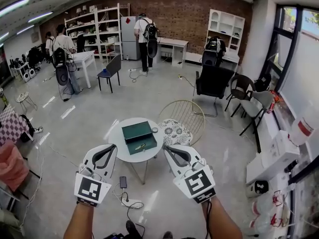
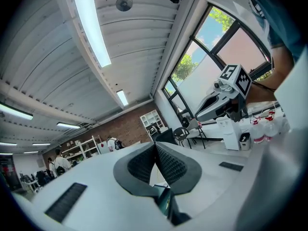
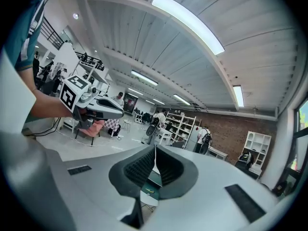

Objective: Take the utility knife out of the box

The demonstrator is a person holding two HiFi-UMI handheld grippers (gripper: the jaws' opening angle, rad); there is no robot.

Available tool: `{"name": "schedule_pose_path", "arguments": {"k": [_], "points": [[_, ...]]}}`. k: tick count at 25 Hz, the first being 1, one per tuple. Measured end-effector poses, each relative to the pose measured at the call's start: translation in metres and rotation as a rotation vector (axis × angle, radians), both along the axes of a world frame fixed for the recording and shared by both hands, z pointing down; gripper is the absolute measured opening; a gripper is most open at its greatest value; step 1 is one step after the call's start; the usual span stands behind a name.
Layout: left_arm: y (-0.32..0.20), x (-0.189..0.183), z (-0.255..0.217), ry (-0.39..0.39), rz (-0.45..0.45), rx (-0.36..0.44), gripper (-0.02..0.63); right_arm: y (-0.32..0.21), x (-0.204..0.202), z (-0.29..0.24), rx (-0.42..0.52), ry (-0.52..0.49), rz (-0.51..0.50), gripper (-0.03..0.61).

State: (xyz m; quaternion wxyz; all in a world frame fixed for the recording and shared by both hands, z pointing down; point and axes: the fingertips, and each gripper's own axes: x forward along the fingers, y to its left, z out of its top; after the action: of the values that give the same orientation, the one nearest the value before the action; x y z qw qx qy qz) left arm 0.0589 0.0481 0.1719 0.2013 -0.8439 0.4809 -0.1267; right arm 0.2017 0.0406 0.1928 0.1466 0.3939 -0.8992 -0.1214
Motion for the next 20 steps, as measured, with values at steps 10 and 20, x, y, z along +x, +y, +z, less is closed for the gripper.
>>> {"name": "schedule_pose_path", "arguments": {"k": [10,20], "points": [[-0.07,-0.073,0.005,0.009,0.125,-0.01,0.018,-0.049,-0.075,0.007,-0.021,0.009,0.121,0.038],[-0.13,-0.151,0.004,0.029,0.199,-0.004,0.018,-0.098,-0.15,0.008,-0.021,0.013,0.202,0.038]]}}
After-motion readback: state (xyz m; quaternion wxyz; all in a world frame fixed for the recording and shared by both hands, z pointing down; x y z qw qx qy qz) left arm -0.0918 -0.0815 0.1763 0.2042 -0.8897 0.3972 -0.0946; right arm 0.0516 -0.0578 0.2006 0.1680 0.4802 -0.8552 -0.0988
